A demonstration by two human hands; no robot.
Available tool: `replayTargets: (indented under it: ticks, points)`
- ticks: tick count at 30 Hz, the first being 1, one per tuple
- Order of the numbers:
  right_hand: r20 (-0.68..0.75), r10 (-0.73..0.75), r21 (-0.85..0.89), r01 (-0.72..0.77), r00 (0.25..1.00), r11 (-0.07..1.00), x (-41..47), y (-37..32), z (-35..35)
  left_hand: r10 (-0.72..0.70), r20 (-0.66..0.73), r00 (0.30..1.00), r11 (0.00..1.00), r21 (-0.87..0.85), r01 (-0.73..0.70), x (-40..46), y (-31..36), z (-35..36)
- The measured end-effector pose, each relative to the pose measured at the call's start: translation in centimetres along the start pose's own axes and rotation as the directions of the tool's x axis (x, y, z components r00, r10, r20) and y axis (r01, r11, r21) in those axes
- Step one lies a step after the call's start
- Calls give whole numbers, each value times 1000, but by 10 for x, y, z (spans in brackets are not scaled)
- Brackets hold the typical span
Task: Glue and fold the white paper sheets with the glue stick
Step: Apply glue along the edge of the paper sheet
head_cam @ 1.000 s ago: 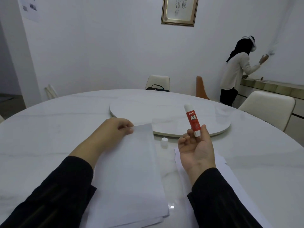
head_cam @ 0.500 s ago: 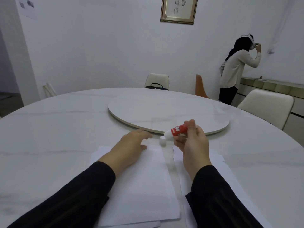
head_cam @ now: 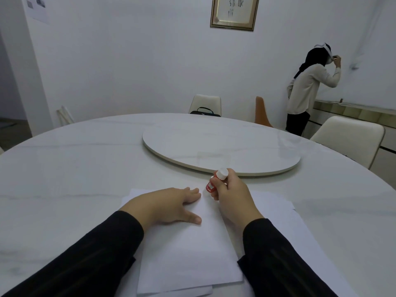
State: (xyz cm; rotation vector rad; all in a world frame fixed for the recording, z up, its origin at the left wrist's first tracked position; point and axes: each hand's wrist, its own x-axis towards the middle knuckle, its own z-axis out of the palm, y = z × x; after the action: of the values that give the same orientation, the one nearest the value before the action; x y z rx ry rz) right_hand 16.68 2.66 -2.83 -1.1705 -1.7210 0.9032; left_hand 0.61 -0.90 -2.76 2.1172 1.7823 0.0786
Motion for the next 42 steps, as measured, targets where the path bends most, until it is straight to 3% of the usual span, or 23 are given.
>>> replayTargets:
  ticks: [13,26,28,29,30,32,34,36,38,42]
  points:
    - [120,-3,-274,36,993,961,-40,-21,-18,-10,7,1000,999,-36,10,3,-5,2]
    - [276,-25,-294,109,961,950,-123,-28,-64,-1,13,1000,999,-51,2,3,-7,4]
    - [300,0,-133,42,954,990,-124,-27,-70,7,11,1000,997,-72,-6,1,-8,5]
    - [271,14,69,-34,962,997,-124,-23,-73,12,21,1000,997,-74,-11,0,-7,4]
    - [195,48,317,-109,980,942,-122,-21,-75,19,36,999,999,-50,-17,-3,-5,3]
    - [0,148,692,-106,989,714,-118,-13,-81,27,13,1000,997,71,-28,-11,3,-2]
    - [-140,213,754,-36,967,656,-114,-4,-84,-61,-141,988,984,158,83,-22,14,0]
    - [-195,216,707,-15,957,707,-113,0,-85,-221,-277,935,950,158,271,-34,22,9]
    - [-240,195,639,3,951,769,-112,1,-84,-265,-184,947,939,175,297,-45,25,17]
    - [-274,157,595,39,949,803,-116,1,-80,-78,164,983,988,145,55,-56,8,-3]
